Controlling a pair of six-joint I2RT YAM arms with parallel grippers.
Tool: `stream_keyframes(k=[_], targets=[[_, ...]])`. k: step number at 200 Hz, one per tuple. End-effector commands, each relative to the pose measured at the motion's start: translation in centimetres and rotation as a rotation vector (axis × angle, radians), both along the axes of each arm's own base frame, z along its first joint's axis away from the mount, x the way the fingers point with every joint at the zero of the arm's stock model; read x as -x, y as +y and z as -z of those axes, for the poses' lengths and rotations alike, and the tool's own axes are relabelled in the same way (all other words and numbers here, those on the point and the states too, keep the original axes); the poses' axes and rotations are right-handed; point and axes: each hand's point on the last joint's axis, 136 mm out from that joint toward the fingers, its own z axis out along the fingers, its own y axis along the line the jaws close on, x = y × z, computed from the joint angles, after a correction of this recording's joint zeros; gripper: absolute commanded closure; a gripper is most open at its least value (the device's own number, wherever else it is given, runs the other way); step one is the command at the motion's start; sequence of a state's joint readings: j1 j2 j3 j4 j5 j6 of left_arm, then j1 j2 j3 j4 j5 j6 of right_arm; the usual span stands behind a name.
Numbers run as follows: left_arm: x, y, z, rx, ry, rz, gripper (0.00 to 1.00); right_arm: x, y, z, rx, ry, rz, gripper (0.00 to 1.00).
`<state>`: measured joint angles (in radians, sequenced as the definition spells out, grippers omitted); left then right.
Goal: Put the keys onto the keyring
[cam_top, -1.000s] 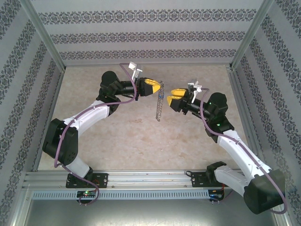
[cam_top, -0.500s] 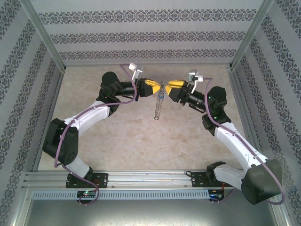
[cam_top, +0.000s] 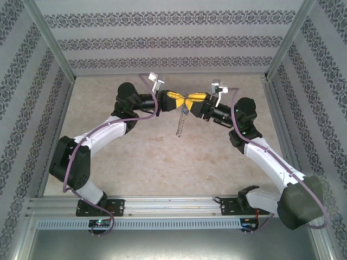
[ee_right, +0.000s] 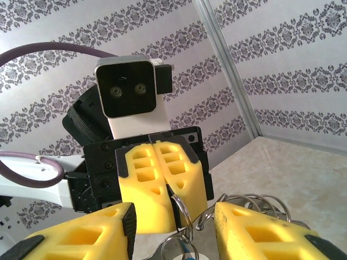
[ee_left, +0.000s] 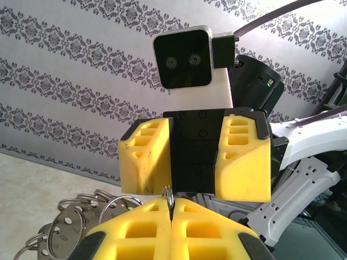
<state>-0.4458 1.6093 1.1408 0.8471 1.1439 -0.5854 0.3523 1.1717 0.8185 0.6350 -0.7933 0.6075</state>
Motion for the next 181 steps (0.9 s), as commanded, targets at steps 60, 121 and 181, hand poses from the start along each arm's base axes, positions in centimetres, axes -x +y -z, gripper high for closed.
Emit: stream_keyframes(k=[60, 121, 181], targets=[[0.66, -0.11, -1.82, 0.043, -0.065, 0.012, 1.00, 1.06, 0.94, -1.58, -0.014, -0.066, -0.056, 0.75], [0.66, -0.09, -1.67, 0.042, -0.059, 0.015, 1.00, 1.05, 1.00, -1.74, -0.015, -0.069, -0.058, 0.91], [0.55, -0.21, -1.40, 0.041, -0.053, 0.018, 1.00, 1.25, 1.56, -1.92, -0.012, -0.081, -0.082, 0.89]])
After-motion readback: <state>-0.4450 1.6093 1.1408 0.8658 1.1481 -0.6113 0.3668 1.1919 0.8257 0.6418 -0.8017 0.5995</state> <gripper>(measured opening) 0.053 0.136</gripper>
